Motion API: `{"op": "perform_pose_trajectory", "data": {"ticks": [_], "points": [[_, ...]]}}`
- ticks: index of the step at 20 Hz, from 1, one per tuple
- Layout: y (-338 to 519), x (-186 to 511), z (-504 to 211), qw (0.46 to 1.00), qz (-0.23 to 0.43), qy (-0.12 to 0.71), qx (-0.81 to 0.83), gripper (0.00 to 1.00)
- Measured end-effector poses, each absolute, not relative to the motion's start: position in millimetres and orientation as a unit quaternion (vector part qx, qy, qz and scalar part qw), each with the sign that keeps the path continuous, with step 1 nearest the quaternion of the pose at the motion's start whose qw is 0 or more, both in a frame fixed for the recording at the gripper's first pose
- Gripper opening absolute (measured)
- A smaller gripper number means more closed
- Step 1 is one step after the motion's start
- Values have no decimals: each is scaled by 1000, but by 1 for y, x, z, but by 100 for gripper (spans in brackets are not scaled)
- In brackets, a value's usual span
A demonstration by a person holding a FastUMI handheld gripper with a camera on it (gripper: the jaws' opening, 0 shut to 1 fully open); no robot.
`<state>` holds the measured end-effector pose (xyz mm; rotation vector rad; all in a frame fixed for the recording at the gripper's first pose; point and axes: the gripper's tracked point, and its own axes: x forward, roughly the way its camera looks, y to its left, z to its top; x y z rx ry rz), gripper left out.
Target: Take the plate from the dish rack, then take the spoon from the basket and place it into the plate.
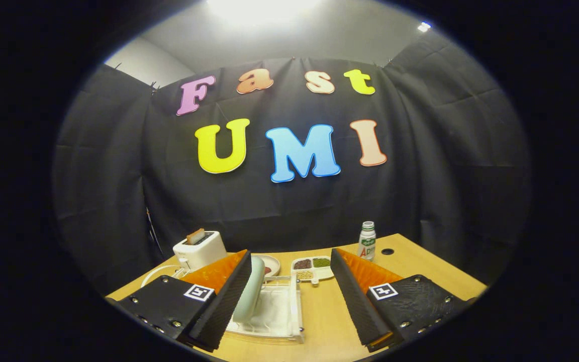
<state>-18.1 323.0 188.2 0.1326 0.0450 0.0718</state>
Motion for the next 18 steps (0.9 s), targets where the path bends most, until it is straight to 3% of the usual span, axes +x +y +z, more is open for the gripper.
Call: {"op": "perform_pose_trajectory", "data": {"ticks": [13,16,18], "points": [[391,78,73,966,45,242,74,97],[392,84,58,955,37,283,82,91],[393,87,51,950,29,301,80,80]]}}
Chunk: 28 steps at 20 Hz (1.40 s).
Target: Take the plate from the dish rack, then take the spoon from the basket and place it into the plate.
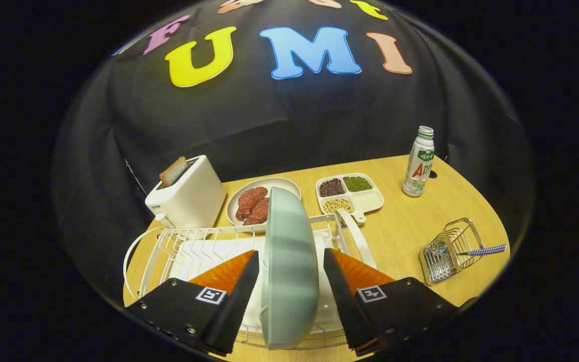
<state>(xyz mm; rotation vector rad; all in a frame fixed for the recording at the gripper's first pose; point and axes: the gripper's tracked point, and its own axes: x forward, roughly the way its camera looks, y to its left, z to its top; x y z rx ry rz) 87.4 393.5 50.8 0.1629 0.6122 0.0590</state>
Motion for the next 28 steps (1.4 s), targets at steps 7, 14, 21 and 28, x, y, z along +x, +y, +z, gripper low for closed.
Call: {"op": "perform_pose_trajectory", "data": {"ticks": [7,14,21,28], "points": [[384,83,41,936,-17,351,36,31],[396,82,56,934,-53,350,-41,31],[414,77,89,922,-106,313,-200,31],[418,45,134,917,-108,265,-278,30]]}}
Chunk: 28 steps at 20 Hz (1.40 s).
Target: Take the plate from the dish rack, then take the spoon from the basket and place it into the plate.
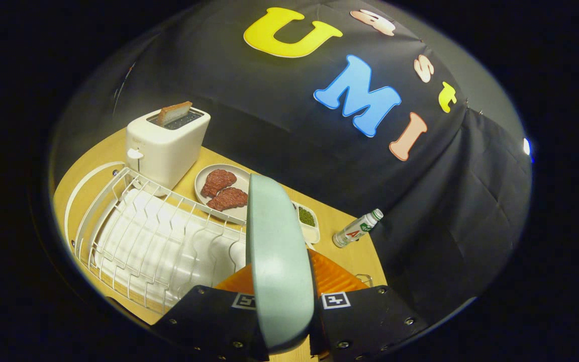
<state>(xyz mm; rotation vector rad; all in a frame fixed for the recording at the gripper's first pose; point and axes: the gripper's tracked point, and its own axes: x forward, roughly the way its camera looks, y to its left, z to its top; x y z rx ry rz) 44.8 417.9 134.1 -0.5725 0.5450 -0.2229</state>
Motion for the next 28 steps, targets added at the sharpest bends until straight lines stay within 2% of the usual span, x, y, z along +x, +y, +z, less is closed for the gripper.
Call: {"op": "perform_pose_trajectory", "data": {"ticks": [5,11,21,28], "points": [[399,-9,163,923,-119,254,-263,30],[373,-84,159,929,-110,261,-236,30],[350,-145,61,929,-43,334,-152,30],[381,-153,6,923,36,381,33,30]]}}
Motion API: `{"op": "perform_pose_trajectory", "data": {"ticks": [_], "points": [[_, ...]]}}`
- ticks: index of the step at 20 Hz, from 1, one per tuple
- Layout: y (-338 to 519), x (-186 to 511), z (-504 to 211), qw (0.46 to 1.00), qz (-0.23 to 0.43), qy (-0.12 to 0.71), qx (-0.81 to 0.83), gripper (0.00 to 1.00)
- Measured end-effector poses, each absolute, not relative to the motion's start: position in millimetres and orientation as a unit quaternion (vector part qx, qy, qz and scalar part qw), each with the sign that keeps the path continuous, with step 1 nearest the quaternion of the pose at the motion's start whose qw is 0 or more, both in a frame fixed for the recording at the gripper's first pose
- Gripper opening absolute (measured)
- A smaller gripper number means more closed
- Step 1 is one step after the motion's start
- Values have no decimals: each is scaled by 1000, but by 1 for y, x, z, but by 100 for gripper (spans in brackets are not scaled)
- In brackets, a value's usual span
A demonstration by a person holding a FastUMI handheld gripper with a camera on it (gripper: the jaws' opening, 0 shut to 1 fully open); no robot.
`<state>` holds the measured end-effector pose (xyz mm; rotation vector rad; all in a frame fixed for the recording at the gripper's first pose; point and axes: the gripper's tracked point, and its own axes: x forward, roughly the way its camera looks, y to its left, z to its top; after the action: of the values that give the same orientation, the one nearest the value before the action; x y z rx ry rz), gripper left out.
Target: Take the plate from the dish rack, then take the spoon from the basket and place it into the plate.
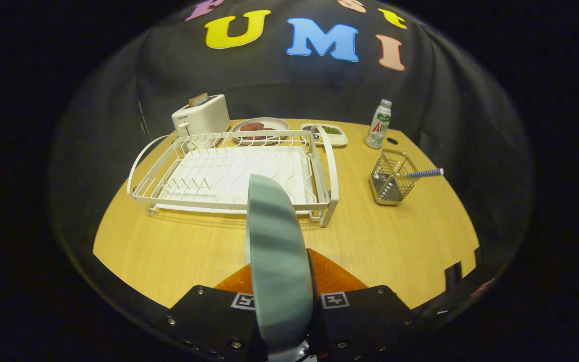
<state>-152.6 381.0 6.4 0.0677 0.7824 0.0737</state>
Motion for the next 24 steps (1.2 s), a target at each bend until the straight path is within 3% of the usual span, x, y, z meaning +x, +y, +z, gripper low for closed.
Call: {"op": "perform_pose_trajectory", "data": {"ticks": [6,14,19,20,21,24], "points": [[417,-151,-22,893,88,414,153,30],[485,-157,-54,813,160,473,298,30],[496,-158,-73,785,165,509,312,32],[493,-159,-72,785,163,512,307,37],[492,-156,-73,787,161,511,305,52],[486,-154,-73,796,152,507,294,53]]}}
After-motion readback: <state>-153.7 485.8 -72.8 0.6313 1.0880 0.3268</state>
